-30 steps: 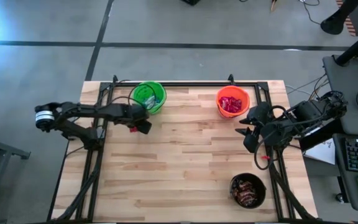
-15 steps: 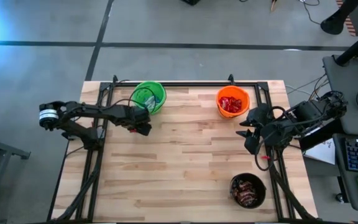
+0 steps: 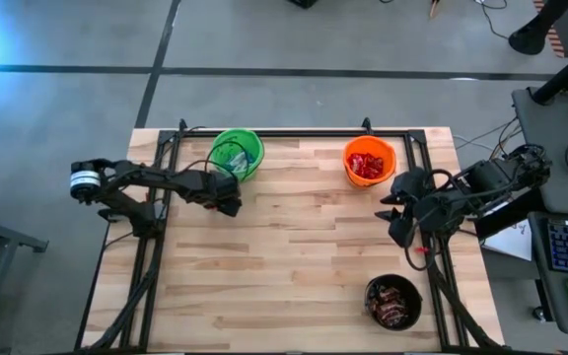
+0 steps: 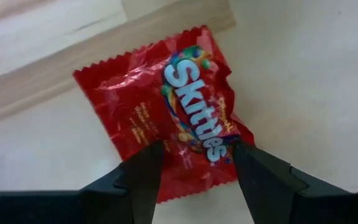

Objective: Sort candy
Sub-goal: Put the red candy into the orange bucket

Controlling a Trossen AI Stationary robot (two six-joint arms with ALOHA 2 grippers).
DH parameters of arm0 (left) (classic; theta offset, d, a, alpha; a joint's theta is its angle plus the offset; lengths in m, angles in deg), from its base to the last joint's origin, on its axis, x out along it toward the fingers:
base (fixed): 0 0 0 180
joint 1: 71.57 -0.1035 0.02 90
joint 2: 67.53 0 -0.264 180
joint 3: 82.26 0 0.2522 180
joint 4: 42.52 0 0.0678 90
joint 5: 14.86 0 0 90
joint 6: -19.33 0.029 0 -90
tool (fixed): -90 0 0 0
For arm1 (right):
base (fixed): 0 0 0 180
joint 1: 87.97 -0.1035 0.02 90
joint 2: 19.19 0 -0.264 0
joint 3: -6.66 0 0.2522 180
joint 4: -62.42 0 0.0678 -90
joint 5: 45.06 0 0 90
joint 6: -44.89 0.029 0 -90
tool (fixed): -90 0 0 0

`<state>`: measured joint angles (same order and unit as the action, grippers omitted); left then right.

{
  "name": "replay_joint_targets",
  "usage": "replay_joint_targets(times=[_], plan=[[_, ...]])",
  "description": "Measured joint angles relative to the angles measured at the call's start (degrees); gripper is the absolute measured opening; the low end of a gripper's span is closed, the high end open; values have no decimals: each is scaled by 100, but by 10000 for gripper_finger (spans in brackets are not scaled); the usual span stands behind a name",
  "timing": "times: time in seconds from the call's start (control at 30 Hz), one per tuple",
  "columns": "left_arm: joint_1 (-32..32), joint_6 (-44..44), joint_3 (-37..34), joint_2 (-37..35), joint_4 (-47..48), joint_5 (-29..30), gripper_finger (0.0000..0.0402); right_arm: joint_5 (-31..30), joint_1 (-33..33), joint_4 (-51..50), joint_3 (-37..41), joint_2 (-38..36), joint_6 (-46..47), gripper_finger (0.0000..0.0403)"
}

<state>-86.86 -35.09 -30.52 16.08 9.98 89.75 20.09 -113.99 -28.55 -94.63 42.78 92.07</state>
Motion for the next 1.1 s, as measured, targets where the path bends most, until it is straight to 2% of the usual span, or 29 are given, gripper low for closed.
replay_joint_targets(times=[0.13, 0.3, 0.4, 0.6, 0.67, 0.93, 1.1], plan=[[27, -53, -171, 238, -574, -22, 183, 110, -1, 3, 0, 2, 134, 171], [101, 199, -169, 243, -629, 68, 161, 108, -1, 3, 0, 2, 173, 171], [101, 302, -189, 109, -456, -72, 129, 108, -1, 3, 0, 2, 173, 170], [186, 379, -217, -132, 125, -334, 28, 106, -1, 3, 0, 2, 140, 159], [266, 375, -228, -229, 186, -322, 9, 106, -1, 3, 0, 2, 119, 154], [796, 272, -218, -779, 346, -268, 2, 107, -1, 3, 0, 2, 5, 136], [1250, 435, 51, -1360, 371, -233, 1, 104, 2, 171, 0, 4, -280, 132]])
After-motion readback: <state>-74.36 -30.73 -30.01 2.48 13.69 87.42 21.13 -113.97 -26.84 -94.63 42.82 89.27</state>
